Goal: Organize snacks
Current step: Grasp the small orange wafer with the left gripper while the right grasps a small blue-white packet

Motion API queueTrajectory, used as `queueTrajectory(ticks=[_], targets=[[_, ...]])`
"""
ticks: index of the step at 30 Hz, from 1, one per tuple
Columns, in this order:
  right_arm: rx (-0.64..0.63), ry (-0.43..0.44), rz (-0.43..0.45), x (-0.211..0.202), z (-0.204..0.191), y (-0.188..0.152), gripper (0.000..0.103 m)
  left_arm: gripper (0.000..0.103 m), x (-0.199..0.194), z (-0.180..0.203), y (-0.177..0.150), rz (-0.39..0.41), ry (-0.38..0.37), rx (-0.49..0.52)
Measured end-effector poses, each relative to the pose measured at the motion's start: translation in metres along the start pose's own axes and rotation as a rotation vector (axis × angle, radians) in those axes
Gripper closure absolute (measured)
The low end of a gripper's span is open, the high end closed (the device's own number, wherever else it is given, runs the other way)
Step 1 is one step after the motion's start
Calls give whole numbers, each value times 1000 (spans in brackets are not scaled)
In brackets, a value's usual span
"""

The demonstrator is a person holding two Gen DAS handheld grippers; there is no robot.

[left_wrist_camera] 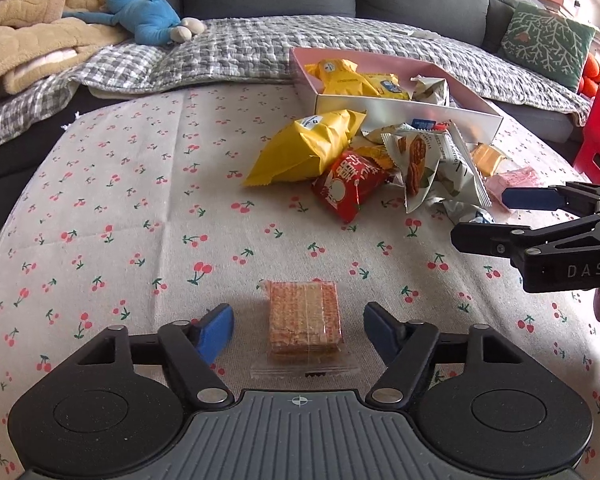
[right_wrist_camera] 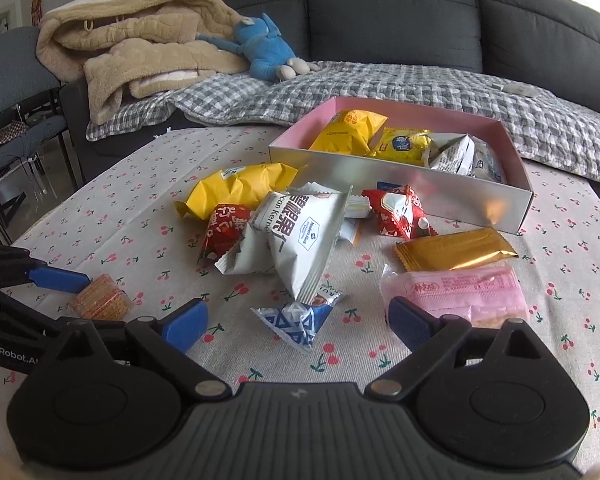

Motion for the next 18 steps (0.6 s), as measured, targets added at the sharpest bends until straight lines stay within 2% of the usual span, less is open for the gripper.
queueTrajectory(ticks=[5, 8, 9, 12, 18], targets=[[-8, 5, -6, 3, -2, 0, 24, 58, -1, 1, 1, 5, -4, 2], [-29, 2, -14, 4, -5, 0, 36, 65, -2, 3, 2, 4, -15, 1], [-34, 1, -20, 6, -6, 0, 45, 66, -2, 5, 2, 4, -13, 6], [-37, -5, -53, 10, -7, -2, 52, 71, -1, 9, 3, 2, 0, 32], [-24, -11, -60, 8, -1, -1, 71, 71, 0, 11, 5, -2, 7, 23]])
Point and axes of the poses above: each gripper's, at about its wrist camera, not at the fingertips, and x roughly the way its jaws point, z to its right, y to its top, the point moved 9 cm from there along x, roughly the way its jaws point, and after that the axes turned 5 degrees about y, right-handed, at the moved point
